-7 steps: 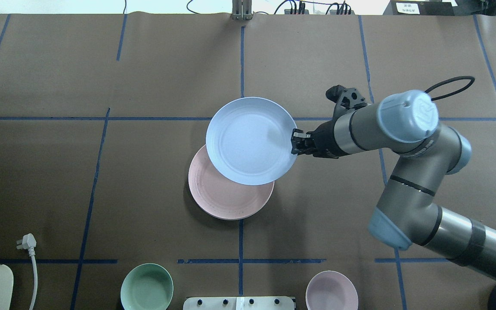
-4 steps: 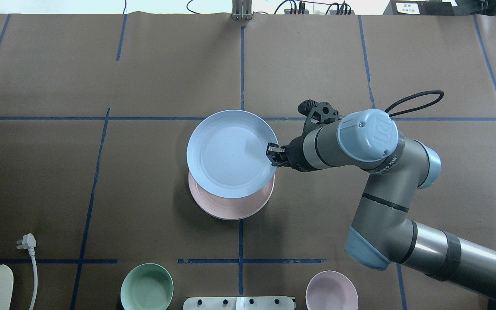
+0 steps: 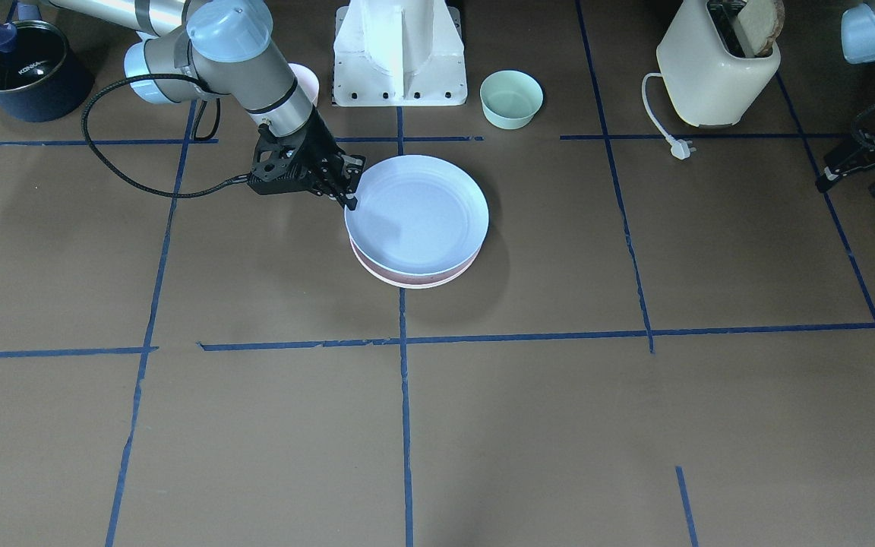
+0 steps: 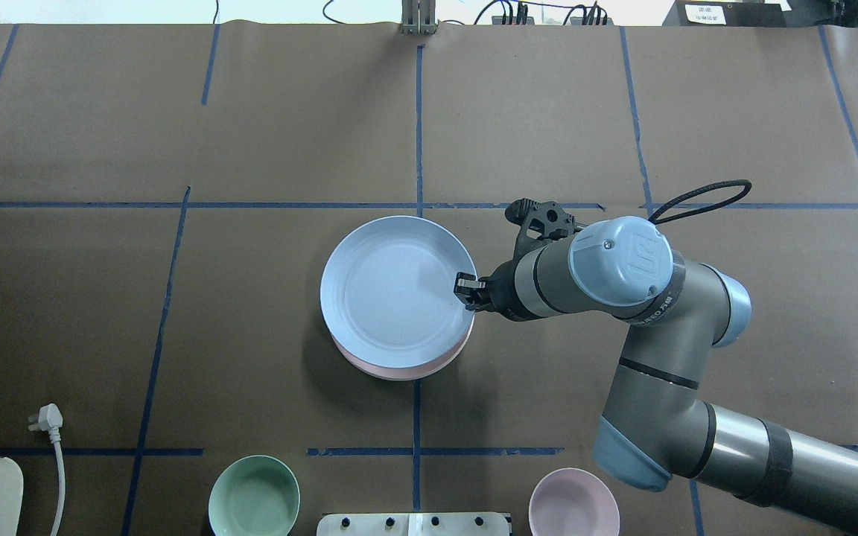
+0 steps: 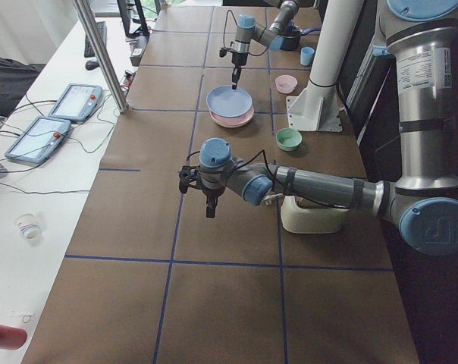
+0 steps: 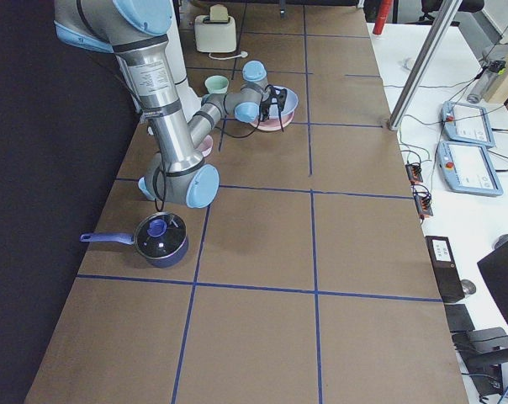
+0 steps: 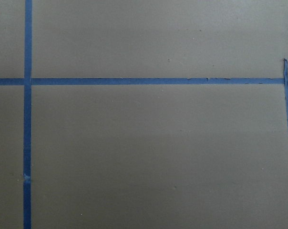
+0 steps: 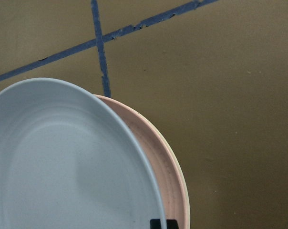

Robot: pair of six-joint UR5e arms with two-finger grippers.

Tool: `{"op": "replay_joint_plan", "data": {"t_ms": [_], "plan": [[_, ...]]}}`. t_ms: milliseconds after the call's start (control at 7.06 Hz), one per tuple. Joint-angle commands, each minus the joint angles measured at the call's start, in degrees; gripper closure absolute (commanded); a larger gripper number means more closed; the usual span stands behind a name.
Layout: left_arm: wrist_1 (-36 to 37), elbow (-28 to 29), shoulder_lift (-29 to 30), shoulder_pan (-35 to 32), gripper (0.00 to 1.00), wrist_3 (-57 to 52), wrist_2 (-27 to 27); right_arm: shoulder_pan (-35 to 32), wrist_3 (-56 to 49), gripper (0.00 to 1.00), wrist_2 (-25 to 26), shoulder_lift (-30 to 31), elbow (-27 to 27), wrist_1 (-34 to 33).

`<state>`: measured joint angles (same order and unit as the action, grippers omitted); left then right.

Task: Stack three plates with pink and blue
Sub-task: 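Lower the blue plate onto the pink plate and open the right gripper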

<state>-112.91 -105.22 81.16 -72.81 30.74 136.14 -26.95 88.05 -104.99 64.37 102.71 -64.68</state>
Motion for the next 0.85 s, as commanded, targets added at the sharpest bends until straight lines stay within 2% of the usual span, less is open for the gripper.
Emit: {"op": "replay_joint_plan", "data": {"t_ms": [0,283,425,567,709], "plan": [[0.06,0.1,-0.21,-0.05,0.0,-0.15,0.0,0.32,-0.07,0.01,0.05,-0.12,0.12,0.08],[-0.12,0.8,-1.26,-1.27,0.0,-1.46,0.09,-2.56,-0.68,0.0,-0.91,-0.21,1.09,-0.01],[0.23,1.07,-2.31,-3.11,0.0,-6.08,0.0,-6.93,-1.73,0.0,-4.14,0.32,1.7,-1.4],[0.58,1.68,-3.37,-4.69,0.0,-8.3,0.09,-11.33,-7.66,0.0,-8.17,0.41,2.06,-5.85],[2.76,1.42,-3.55,-6.1,0.0,-11.63,0.09,-15.03,-19.37,0.0,-10.21,1.02,4.41,-13.12]]}}
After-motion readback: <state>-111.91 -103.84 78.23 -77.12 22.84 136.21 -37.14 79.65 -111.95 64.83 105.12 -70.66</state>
